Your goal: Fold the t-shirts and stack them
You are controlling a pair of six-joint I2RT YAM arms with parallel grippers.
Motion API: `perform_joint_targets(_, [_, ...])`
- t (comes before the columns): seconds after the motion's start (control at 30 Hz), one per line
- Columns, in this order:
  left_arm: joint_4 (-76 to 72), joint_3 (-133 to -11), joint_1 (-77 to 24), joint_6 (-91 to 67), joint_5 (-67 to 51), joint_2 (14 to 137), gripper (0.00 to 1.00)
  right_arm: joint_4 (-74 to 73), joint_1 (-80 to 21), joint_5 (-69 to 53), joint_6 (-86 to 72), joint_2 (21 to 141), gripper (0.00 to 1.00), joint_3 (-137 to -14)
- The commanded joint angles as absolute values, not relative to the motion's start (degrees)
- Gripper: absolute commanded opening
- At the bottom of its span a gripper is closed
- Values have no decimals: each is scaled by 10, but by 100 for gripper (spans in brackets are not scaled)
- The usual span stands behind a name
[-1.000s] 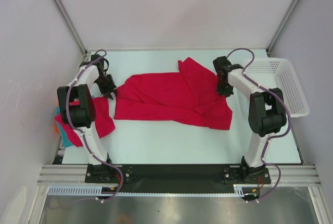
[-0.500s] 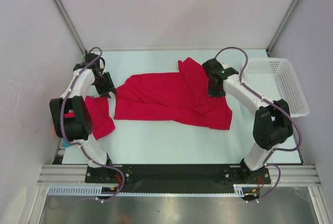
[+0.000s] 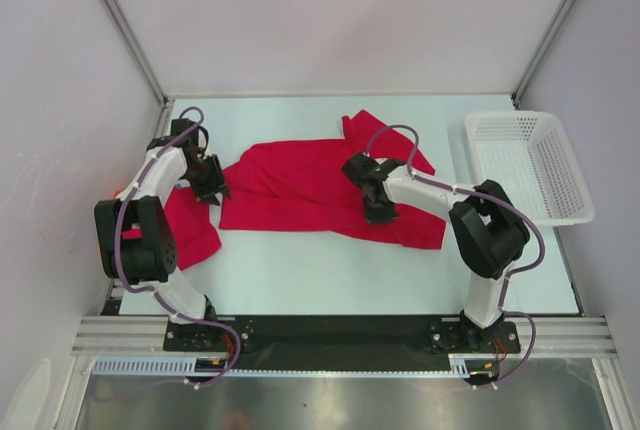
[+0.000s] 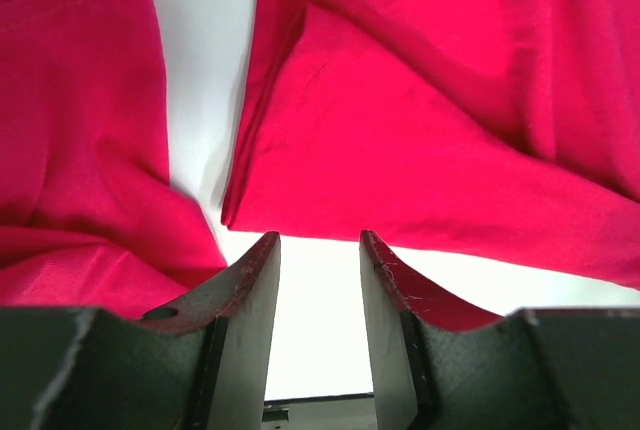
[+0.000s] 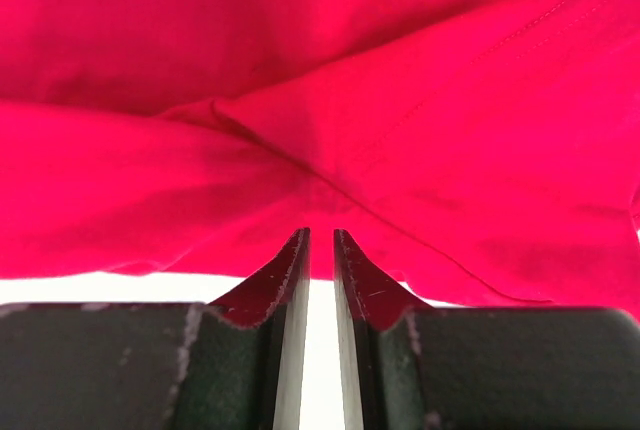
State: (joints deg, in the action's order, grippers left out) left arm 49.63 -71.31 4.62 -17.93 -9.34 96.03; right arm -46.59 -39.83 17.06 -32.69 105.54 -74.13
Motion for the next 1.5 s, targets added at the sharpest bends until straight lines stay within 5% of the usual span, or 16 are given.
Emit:
perform_joint_targets(0.0, [472, -711, 46, -174, -109, 929, 43, -453, -395, 183, -337, 1077, 20, -750])
perform_joint_targets(1.47, [471, -715, 46, -168, -101, 939, 43, -512, -309, 245, -230, 1254, 18, -1026])
